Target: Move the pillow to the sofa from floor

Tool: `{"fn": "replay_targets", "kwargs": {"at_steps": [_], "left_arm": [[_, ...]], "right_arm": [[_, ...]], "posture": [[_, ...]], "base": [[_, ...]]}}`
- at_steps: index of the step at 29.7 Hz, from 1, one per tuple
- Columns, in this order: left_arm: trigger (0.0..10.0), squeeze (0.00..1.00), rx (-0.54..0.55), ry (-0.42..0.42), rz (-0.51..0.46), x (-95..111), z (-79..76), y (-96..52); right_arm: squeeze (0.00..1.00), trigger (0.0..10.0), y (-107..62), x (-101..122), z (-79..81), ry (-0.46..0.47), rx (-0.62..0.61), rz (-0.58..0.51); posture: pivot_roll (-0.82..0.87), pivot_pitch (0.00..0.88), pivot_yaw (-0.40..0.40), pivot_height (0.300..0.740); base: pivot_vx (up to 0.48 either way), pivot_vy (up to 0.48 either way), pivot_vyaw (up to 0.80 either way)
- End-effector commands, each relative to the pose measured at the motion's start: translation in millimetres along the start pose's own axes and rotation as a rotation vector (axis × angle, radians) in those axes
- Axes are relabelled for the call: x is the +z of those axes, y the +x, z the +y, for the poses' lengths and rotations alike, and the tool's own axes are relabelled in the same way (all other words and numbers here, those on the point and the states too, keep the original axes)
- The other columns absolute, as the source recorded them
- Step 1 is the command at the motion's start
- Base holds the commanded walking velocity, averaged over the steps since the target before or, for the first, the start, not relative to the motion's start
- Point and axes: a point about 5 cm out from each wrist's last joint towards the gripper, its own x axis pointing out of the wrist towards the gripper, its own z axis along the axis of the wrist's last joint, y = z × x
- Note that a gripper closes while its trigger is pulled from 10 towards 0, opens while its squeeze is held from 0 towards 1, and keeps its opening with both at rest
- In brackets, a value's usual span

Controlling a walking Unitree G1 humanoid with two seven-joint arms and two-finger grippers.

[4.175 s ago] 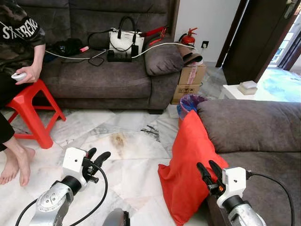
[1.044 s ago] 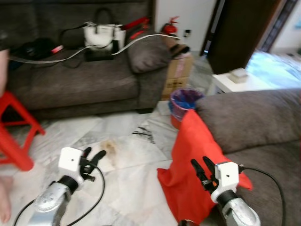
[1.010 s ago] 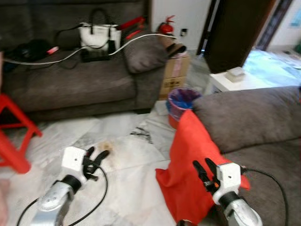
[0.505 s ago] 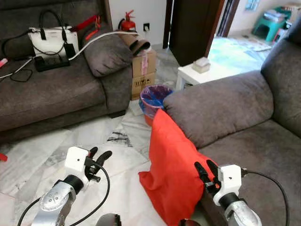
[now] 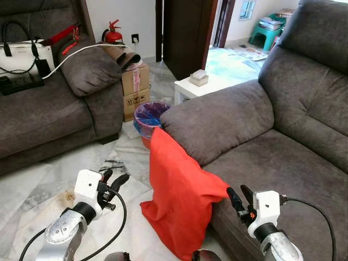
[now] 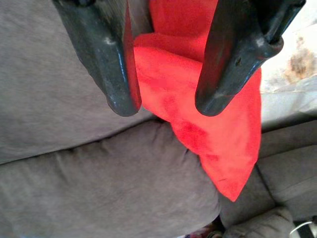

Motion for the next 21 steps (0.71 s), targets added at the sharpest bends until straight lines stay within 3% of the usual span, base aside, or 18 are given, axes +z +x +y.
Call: {"fn": "replay_targets", "kwargs": {"at_steps": [1, 14, 21], "left_arm": [[10.0, 0.00, 0.004, 0.018, -0.001, 1.6, 1.8, -1.0], [10.0, 0.00, 0.005, 0.023, -0.008, 3.2, 2.3, 0.4], [10.0, 0.00, 0.008, 0.021, -0.009, 2.2, 1.3, -1.0]], "right_arm": [[0.00, 10.0, 0.3, 1.2, 0.1, 0.005, 0.000, -0.016], [0.00, 10.0, 2.4, 1.0, 0.9, 0.001, 0.003, -0.014], [0.00, 10.0, 1.0, -0.7, -1.3, -0.018, 0.007, 0.001]], "posture": [[0.11, 0.076, -0.023, 0.599], [0.11, 0.073, -0.024, 0.599], [0.11, 0.079, -0.028, 0.599]], "base": [[0.289, 0.000, 0.00], [0.291, 0.000, 0.00], [0.000, 0.000, 0.00]]}}
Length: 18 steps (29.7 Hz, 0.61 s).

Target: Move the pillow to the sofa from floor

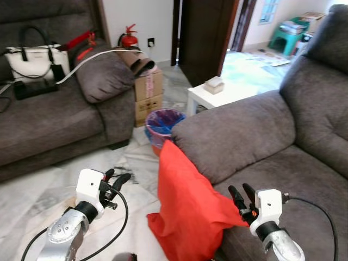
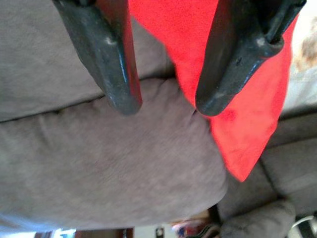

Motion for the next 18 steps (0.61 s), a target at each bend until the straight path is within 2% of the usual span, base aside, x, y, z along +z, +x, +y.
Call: {"fn": "replay_targets", "kwargs": {"at_steps": [1, 2, 8, 13, 15, 16, 17, 18], "left_arm": [[10.0, 0.00, 0.004, 0.014, 0.004, -1, 1.0, -3.3], [10.0, 0.00, 0.004, 0.014, 0.007, -1, 0.6, -3.5], [10.0, 0.00, 0.007, 0.008, 0.008, -2, -0.8, -4.4], [10.0, 0.00, 0.014, 0.003, 0.003, -1, -1.8, -5.4], [10.0, 0.00, 0.063, 0.007, 0.006, -3, 4.2, -9.5], [10.0, 0.00, 0.063, 0.007, 0.006, -3, 4.2, -9.5], [10.0, 0.00, 0.202, 0.000, 0.046, -17, 21.4, -20.0], [10.0, 0.00, 0.237, -0.010, 0.058, -21, 25.7, -23.3]], "right_arm": [[0.68, 10.0, -1.5, -4, -0.2, -0.009, 0.012, 0.020], [1.00, 10.0, -1.3, -5, -1.8, 0.000, 0.024, 0.033], [1.00, 10.0, 0.8, -11, -1.6, -0.038, 0.103, 0.099], [1.00, 10.0, 16.2, -12, -0.2, -0.045, 0.105, 0.130], [1.00, 10.0, 27.1, -14, 2.5, -0.029, 0.091, 0.159], [1.00, 10.0, 27.1, -14, 2.5, -0.029, 0.091, 0.159], [1.00, 10.0, 36.9, -13, 6.6, -0.001, 0.079, 0.177], [1.00, 10.0, 38.6, -13, 7.5, 0.000, 0.078, 0.180]], "posture": [[0.11, 0.080, -0.030, 0.599], [0.11, 0.080, -0.030, 0.599], [0.12, 0.081, -0.040, 0.599], [0.14, 0.090, -0.048, 0.599], [0.15, 0.093, -0.054, 0.599], [0.15, 0.093, -0.054, 0.599], [0.18, 0.098, -0.064, 0.599], [0.18, 0.098, -0.064, 0.599]], "base": [[0.000, 0.000, 0.00], [0.000, 0.000, 0.00], [0.000, 0.000, 0.00], [0.000, 0.000, 0.00], [0.000, 0.000, 0.00], [0.000, 0.000, 0.00], [0.000, 0.000, 0.00], [0.000, 0.000, 0.00]]}}
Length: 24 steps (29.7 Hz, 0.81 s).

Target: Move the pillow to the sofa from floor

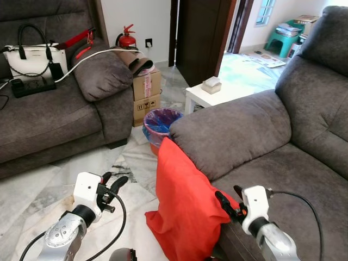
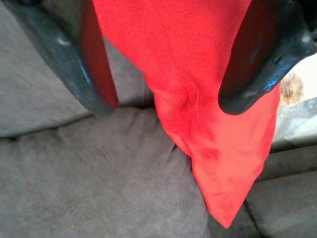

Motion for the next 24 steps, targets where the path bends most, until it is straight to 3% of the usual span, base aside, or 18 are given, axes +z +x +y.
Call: {"fn": "replay_targets", "kwargs": {"at_steps": [1, 8, 16, 24], "left_arm": [[10.0, 0.00, 0.113, -0.004, 0.067, -18, 17.9, -13.5], [10.0, 0.00, 0.197, 0.018, 0.089, -27, 29.2, -35.3], [10.0, 0.00, 0.154, -0.005, 0.061, -24, 13.7, -29.0], [10.0, 0.00, 0.123, -0.015, 0.071, -25, 8.3, -25.9]], "right_arm": [[1.00, 10.0, 0.6, -5, -0.6, 0.016, -0.015, 0.027], [1.00, 10.0, 7.2, 6, -3.6, 0.013, -0.007, 0.011], [1.00, 10.0, 4.6, 3, -27.1, 0.047, -0.143, 0.073], [1.00, 10.0, -13.3, -14, -46.3, 0.016, -0.047, 0.237]], "posture": [[0.19, 0.100, -0.070, 0.599], [0.21, 0.117, -0.088, 0.599], [0.20, 0.125, -0.086, 0.599], [0.17, 0.122, -0.075, 0.599]], "base": [[0.000, 0.000, 0.00], [0.000, 0.000, 0.00], [0.000, 0.000, 0.00], [0.000, 0.000, 0.00]]}}
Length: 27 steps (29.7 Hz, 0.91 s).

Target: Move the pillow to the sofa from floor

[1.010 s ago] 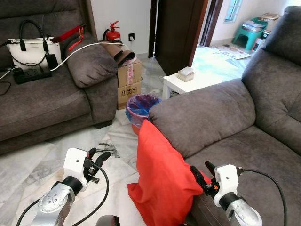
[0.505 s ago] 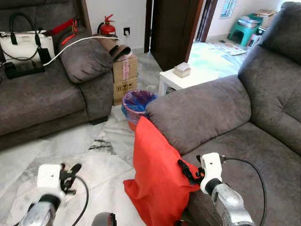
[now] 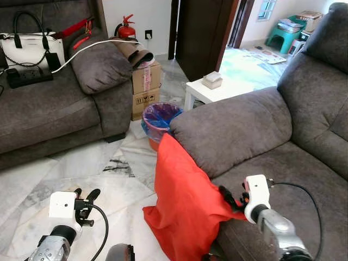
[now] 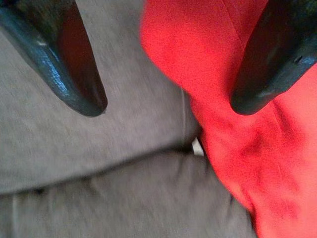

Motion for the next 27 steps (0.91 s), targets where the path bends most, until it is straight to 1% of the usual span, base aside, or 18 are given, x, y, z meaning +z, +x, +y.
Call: {"fn": "replay_targets", "kwargs": {"at_steps": [1, 4, 5, 6, 7, 10, 12, 14, 15, 16, 18, 23, 25, 27], "left_arm": [[10.0, 0.00, -0.023, -0.007, 0.006, 1, -5.0, 4.4], [10.0, 0.00, -0.029, -0.008, 0.003, 2, -5.9, 6.4], [10.0, 0.00, -0.031, -0.008, 0.003, 2, -6.1, 7.2], [10.0, 0.00, -0.031, -0.008, 0.003, 2, -6.1, 7.2], [10.0, 0.00, -0.033, -0.009, 0.002, 2, -6.2, 7.3], [10.0, 0.00, -0.035, -0.011, 0.002, 2, -6.1, 6.6], [10.0, 0.00, -0.031, -0.010, 0.005, 1, -4.4, 4.9], [10.0, 0.00, -0.026, -0.011, 0.007, 0, -3.0, 3.7], [10.0, 0.00, -0.026, -0.011, 0.007, 0, -3.0, 3.7], [10.0, 0.00, -0.026, -0.011, 0.007, 0, -3.0, 3.4], [10.0, 0.00, -0.027, -0.012, 0.007, 0, -3.3, 3.2], [10.0, 0.00, -0.033, -0.013, 0.004, 1, -3.9, 4.1], [10.0, 0.00, -0.034, -0.012, 0.004, 1, -4.0, 4.4], [10.0, 0.00, -0.040, -0.013, 0.005, 1, -4.7, 4.9]], "right_arm": [[1.00, 10.0, -5.1, -10, -5.0, 0.014, 0.047, 0.080], [1.00, 10.0, -7.1, -10, -8.4, 0.017, 0.064, 0.090], [1.00, 10.0, -8.8, -10, -7.8, 0.019, 0.124, 0.099], [1.00, 10.0, -8.8, -10, -7.8, 0.019, 0.124, 0.099], [1.00, 10.0, -11.1, -11, -7.9, 0.006, 0.175, 0.107], [1.00, 10.0, -14.2, -9, -10.9, -0.002, 0.216, 0.107], [1.00, 10.0, -17.2, -9, -15.2, -0.037, 0.233, 0.127], [1.00, 10.0, -21.9, -13, -20.1, -0.127, 0.251, 0.193], [1.00, 10.0, -21.9, -13, -20.1, -0.127, 0.251, 0.193], [1.00, 10.0, -24.5, -16, -22.3, -0.174, 0.265, 0.220], [1.00, 10.0, -28.7, -17, -26.0, -0.224, 0.294, 0.250], [1.00, 10.0, -31.6, -11, -29.0, -0.220, 0.336, 0.235], [1.00, 10.0, -31.4, -11, -28.9, -0.218, 0.337, 0.233], [1.00, 10.0, -31.7, -12, -25.7, -0.202, 0.373, 0.231]], "posture": [[0.17, 0.124, -0.072, 0.599], [0.16, 0.125, -0.070, 0.599], [0.16, 0.124, -0.069, 0.599], [0.16, 0.124, -0.069, 0.599], [0.17, 0.124, -0.069, 0.599], [0.17, 0.126, -0.070, 0.599], [0.17, 0.126, -0.070, 0.599], [0.17, 0.129, -0.071, 0.599], [0.17, 0.129, -0.071, 0.599], [0.17, 0.129, -0.071, 0.599], [0.17, 0.130, -0.070, 0.599], [0.16, 0.130, -0.069, 0.599], [0.16, 0.130, -0.069, 0.599], [0.17, 0.128, -0.068, 0.599]], "base": [[0.000, 0.000, 0.00], [0.000, 0.000, 0.00], [0.000, 0.000, 0.00], [0.000, 0.000, 0.00], [0.000, 0.000, 0.00], [0.000, 0.000, 0.00], [0.000, 0.000, 0.00], [0.000, 0.000, 0.00], [0.000, 0.000, 0.00], [0.000, 0.000, 0.00], [0.000, 0.000, 0.00], [0.000, 0.000, 0.00], [0.000, 0.000, 0.00], [0.000, 0.000, 0.00]]}}
